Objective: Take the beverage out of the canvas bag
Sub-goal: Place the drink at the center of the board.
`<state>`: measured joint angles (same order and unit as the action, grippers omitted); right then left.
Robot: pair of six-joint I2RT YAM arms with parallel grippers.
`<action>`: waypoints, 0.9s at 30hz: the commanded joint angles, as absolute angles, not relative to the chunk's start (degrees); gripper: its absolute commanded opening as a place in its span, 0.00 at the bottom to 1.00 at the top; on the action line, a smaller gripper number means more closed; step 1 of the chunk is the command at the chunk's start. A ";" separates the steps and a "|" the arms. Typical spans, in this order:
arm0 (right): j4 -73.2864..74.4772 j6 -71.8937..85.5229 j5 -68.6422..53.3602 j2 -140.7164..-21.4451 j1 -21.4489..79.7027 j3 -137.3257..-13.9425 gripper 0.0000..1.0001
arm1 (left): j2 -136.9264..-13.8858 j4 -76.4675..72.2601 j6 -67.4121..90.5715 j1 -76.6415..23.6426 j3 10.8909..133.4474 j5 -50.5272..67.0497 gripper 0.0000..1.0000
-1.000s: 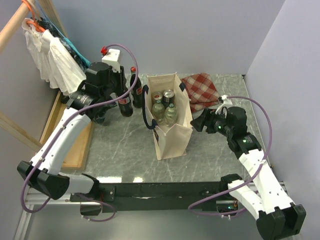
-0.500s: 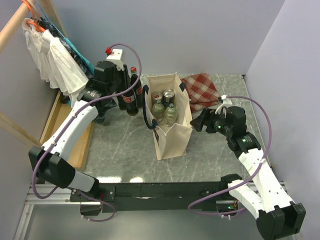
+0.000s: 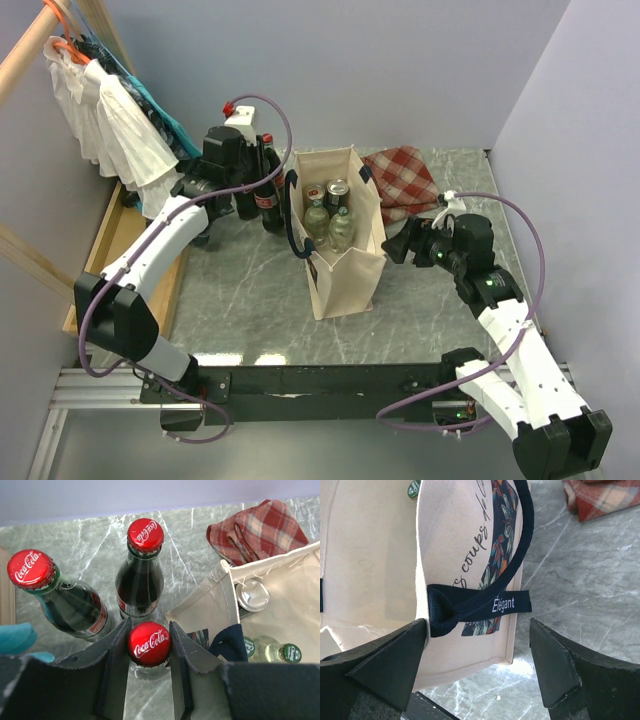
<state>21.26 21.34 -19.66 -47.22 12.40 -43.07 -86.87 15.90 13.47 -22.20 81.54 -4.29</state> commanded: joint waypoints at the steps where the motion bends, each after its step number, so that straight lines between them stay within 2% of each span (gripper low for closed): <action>1: 22.33 20.13 -18.28 -46.14 12.74 -44.91 0.89 | -84.90 1.50 15.56 -22.06 81.92 -3.25 0.01; 27: 23.03 19.16 -17.58 -46.76 12.66 -44.91 0.89 | -86.40 -4.66 15.47 -22.15 78.66 -3.16 0.01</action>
<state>22.11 20.67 -18.46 -46.44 12.40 -43.07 -88.86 7.53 14.44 -22.20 76.93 -4.27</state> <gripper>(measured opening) 0.892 0.376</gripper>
